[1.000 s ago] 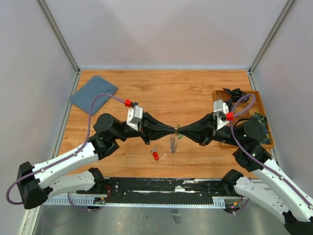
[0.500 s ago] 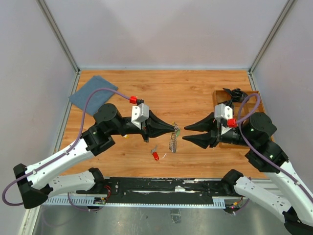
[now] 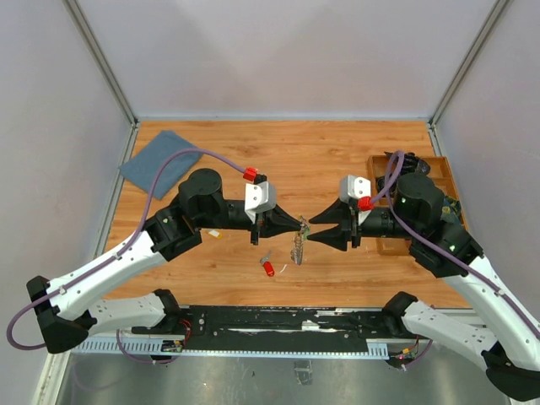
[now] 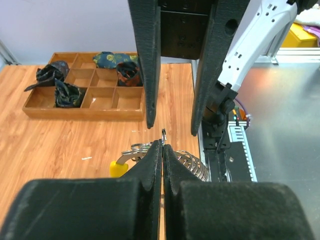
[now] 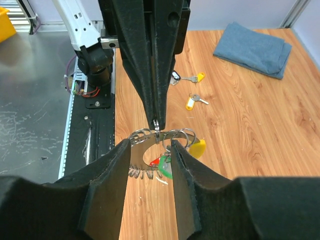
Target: Put the keys on the keyring
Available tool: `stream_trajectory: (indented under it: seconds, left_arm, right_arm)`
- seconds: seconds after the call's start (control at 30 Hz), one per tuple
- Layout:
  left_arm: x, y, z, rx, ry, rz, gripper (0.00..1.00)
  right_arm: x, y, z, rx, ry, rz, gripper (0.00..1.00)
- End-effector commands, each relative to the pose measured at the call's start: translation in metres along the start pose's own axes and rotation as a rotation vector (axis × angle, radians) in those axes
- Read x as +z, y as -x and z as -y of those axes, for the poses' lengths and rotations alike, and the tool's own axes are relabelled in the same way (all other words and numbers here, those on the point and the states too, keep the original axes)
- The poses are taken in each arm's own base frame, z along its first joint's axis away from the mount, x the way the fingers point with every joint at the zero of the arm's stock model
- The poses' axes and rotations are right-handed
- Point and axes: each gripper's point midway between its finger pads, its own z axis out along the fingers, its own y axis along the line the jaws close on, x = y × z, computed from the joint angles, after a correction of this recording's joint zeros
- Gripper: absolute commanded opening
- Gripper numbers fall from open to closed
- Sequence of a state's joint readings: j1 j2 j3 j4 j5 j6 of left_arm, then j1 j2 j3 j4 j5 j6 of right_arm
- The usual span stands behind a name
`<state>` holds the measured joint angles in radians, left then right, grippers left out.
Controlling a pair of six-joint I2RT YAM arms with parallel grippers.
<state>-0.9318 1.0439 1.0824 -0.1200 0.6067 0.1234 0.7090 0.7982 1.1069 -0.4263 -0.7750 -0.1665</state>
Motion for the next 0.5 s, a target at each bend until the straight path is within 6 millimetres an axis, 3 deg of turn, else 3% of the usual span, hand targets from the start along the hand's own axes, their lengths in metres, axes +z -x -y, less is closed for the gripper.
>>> stream_trajectory:
  seconds: [0.0,0.47]
  left_arm:
    - [-0.002,0.016,0.005,0.045,-0.027,0.025,0.01]
    - [-0.002,0.019,0.007,0.049,-0.035,0.029,0.01]
  right_arm:
    - [0.0,0.012,-0.003,-0.054,0.024,0.013,0.39]
    - [0.011,0.005,-0.004,-0.031,0.08,-0.019,0.23]
